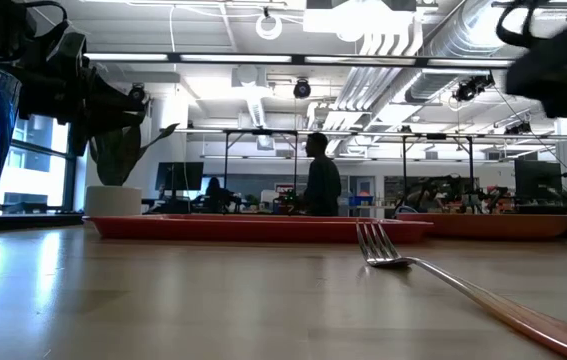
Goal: Pick and place plate/cup/fork/spoon on tray
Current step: Put the blue spoon on the right side of red serving tray
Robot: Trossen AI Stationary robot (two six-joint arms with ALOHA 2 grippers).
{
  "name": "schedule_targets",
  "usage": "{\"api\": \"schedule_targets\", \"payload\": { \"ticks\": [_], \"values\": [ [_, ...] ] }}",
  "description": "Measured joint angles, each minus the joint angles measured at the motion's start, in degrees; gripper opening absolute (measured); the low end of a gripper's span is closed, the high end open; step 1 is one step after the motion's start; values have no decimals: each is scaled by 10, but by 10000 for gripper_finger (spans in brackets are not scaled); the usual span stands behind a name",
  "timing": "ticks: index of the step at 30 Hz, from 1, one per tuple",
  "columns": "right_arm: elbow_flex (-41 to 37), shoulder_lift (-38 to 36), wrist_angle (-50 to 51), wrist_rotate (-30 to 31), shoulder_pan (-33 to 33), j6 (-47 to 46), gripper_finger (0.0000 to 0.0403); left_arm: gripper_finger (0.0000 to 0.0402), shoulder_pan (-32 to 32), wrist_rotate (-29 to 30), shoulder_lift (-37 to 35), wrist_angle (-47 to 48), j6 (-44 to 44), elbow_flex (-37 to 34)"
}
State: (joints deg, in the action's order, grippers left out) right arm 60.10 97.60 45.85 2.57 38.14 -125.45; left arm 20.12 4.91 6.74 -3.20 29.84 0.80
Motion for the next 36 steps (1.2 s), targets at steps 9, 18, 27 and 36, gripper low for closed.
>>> {"api": "schedule_targets", "payload": {
  "ticks": [9,18,27,36],
  "values": [
    [45,-1,3,65,-70,73,1,104,0,-9,0,1,0,0],
    [73,-1,5,92,-162,182,0,104,0,-64,0,4,0,0],
    [120,-2,12,100,-264,342,0,104,0,-73,0,4,0,0],
    [215,-2,99,131,-355,501,0,104,0,-73,0,4,0,0]
  ]
}}
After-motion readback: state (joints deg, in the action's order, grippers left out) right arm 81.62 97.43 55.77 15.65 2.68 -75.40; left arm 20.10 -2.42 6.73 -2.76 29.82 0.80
